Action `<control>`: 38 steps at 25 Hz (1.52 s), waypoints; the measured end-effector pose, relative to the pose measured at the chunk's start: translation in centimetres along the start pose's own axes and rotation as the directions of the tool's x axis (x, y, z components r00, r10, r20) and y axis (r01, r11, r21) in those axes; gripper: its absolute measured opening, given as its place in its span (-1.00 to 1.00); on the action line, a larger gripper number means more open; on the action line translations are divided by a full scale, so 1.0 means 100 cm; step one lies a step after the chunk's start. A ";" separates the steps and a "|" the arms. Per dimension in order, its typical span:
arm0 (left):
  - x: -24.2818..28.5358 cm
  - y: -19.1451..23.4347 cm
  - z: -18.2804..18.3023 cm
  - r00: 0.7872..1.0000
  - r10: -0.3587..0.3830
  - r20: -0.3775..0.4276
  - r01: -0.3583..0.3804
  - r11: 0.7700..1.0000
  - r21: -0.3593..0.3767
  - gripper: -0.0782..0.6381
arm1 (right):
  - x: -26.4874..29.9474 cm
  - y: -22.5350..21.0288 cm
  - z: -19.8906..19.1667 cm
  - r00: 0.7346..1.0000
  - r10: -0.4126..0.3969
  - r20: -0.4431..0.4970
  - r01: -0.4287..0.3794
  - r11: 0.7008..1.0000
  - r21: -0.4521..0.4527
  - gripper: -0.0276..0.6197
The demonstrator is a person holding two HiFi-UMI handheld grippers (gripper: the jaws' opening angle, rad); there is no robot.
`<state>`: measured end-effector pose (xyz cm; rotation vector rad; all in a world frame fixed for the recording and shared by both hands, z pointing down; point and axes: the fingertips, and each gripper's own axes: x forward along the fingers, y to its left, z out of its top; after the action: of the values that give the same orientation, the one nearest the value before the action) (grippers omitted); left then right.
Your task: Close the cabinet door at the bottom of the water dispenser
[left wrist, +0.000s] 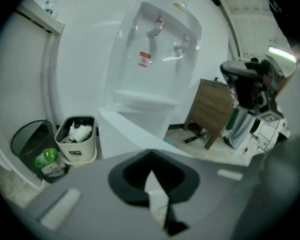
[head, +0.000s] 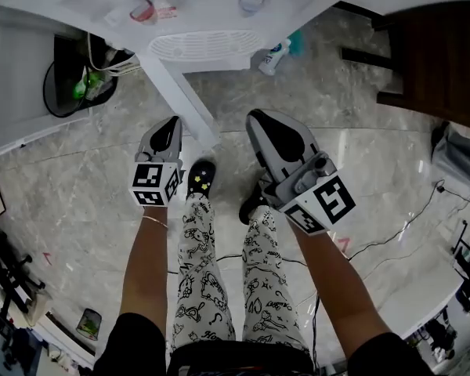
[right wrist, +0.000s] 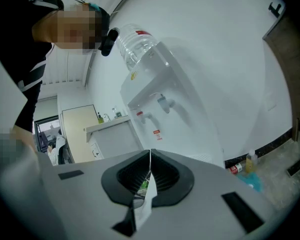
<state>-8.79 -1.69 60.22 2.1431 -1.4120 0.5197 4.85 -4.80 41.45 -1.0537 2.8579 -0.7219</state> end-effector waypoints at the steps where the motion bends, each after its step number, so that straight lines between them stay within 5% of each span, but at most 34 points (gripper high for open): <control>1: 0.007 -0.006 0.004 1.000 -0.003 0.004 0.003 1.000 0.005 -0.78 | -0.001 -0.007 -0.001 1.000 0.003 0.000 -0.003 1.000 -0.003 -0.86; 14: 0.092 -0.048 0.051 0.997 -0.046 0.056 0.046 0.999 0.006 -0.78 | 0.013 -0.093 -0.025 0.999 0.000 -0.053 -0.003 0.998 -0.063 -0.86; 28: 0.153 -0.047 0.094 0.997 -0.067 0.028 0.065 0.997 0.045 -0.78 | -0.015 -0.114 0.000 0.999 -0.021 -0.038 0.020 0.999 -0.031 -0.86; 38: 0.130 -0.062 0.098 0.993 -0.103 0.054 0.100 0.993 0.057 -0.78 | -0.021 -0.103 0.012 0.999 -0.035 -0.012 0.034 0.999 -0.041 -0.86</control>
<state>2.25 -15.09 58.61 2.2755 -1.3244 0.4672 12.96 -10.85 44.39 -1.1101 2.8835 -0.6775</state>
